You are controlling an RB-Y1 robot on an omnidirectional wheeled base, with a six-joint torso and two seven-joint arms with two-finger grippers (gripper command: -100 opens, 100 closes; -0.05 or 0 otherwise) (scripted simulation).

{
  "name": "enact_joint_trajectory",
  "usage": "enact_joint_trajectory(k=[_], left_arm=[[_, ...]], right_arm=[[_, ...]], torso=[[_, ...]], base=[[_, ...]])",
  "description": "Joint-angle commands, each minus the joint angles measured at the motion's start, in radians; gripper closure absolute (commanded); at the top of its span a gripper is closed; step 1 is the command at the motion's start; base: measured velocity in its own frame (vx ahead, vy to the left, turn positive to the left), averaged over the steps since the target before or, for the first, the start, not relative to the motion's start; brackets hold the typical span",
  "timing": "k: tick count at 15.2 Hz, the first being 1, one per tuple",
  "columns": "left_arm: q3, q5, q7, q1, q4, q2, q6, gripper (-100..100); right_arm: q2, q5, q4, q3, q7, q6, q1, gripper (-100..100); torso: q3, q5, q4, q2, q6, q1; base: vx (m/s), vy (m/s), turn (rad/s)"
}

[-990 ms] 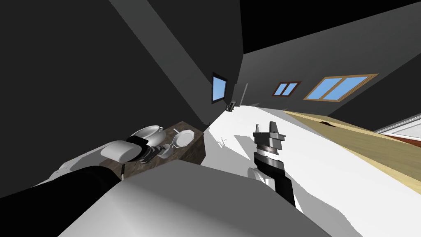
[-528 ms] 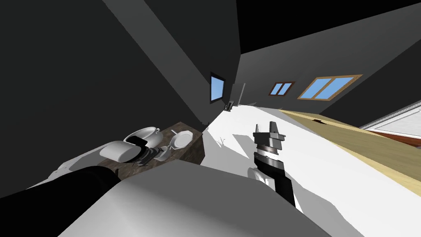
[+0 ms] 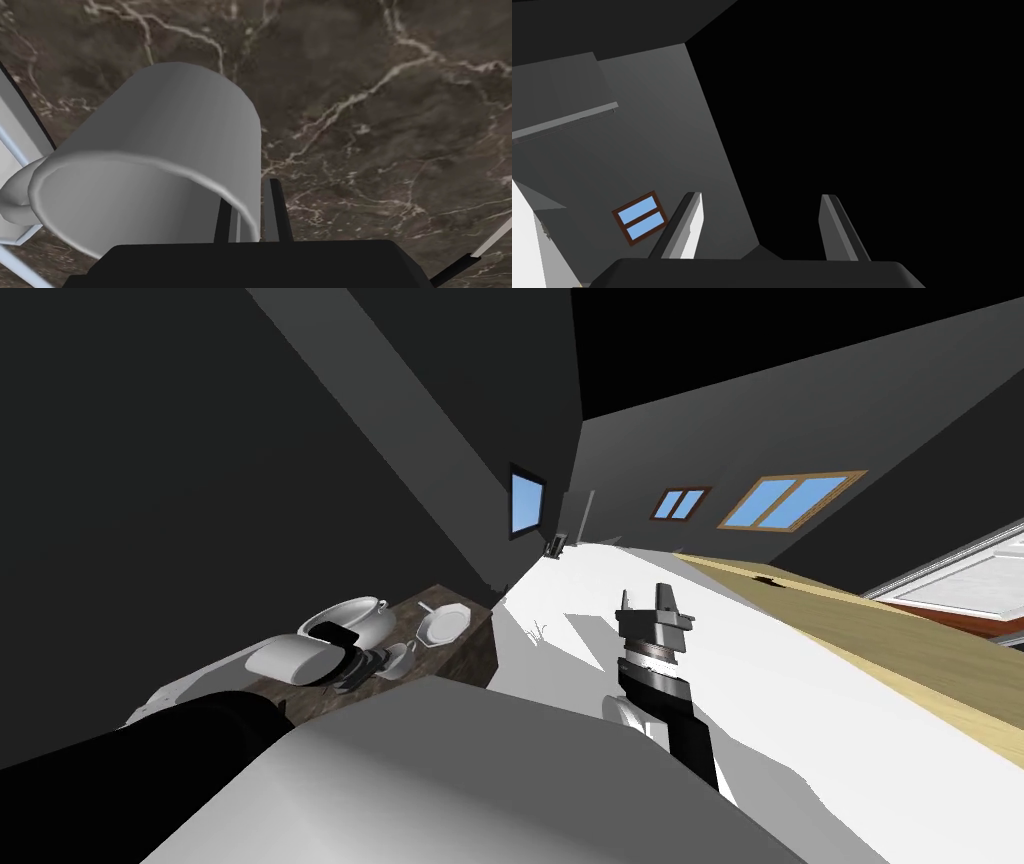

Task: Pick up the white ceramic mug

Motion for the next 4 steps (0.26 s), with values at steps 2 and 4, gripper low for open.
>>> enact_joint_trajectory(k=[2,4], left_arm=[[0.029,0.025,0.012,0.008,-0.037,0.017,0.026,100],[0.028,0.025,0.013,0.007,-0.038,0.018,0.026,100]], right_arm=[[0.0,0.0,0.0,0.0,0.0,0.0,0.0,0],[0.0,0.0,0.0,0.0,0.0,0.0,0.0,0]], torso=[[0.0,-0.001,0.0,0.0,0.0,0.0],[0.0,-0.001,0.0,-0.001,0.0,-0.001]], base=[[0.014,-0.002,0.102],[0.019,-0.001,0.068]])
